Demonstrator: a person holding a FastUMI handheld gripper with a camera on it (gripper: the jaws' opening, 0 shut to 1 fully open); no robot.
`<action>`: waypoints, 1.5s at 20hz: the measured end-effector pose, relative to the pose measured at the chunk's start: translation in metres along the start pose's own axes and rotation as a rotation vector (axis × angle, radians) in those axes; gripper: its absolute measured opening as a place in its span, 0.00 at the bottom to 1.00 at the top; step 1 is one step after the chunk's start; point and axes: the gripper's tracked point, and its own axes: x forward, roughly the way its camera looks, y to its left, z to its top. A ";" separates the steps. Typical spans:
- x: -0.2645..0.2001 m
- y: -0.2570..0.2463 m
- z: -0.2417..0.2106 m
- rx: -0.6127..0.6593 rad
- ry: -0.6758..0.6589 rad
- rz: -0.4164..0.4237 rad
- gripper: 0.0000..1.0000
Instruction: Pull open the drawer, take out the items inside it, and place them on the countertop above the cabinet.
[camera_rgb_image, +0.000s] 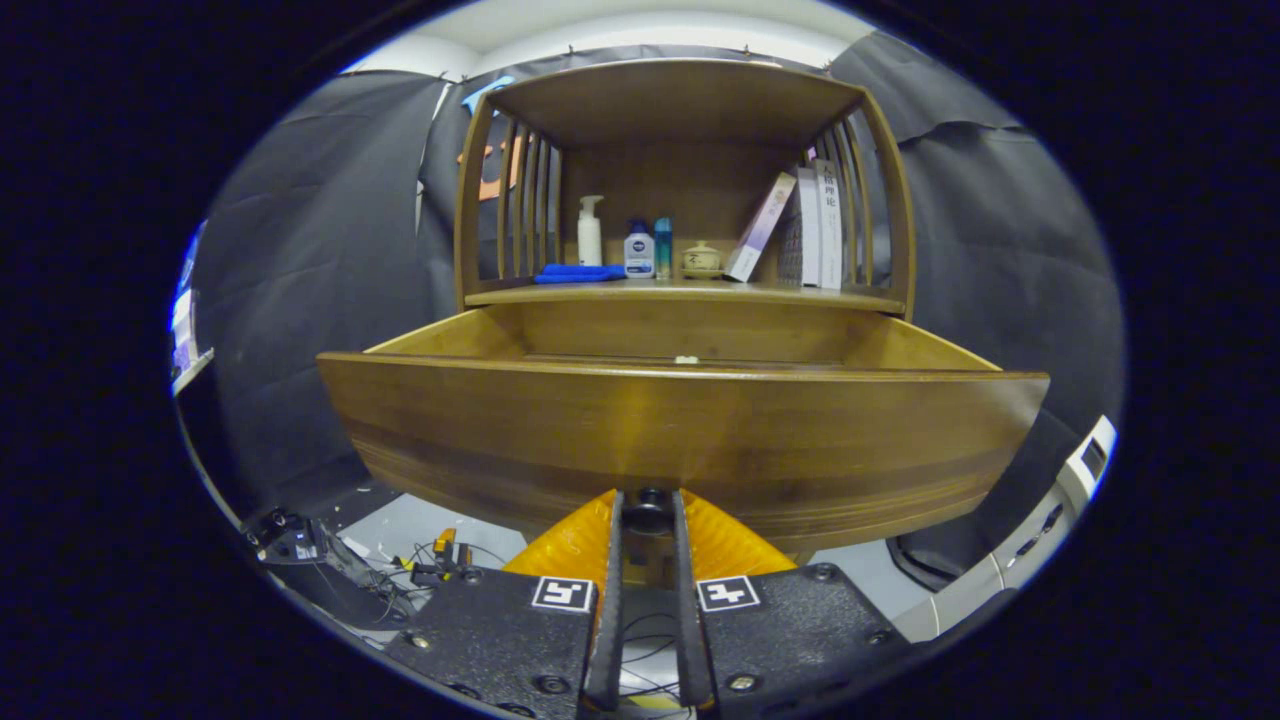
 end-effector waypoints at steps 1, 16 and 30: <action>0.001 0.001 0.000 -0.002 -0.001 -0.001 0.25; -0.050 -0.015 0.122 -0.008 -0.268 -0.019 1.00; 0.057 -0.030 0.240 0.077 -0.030 0.016 1.00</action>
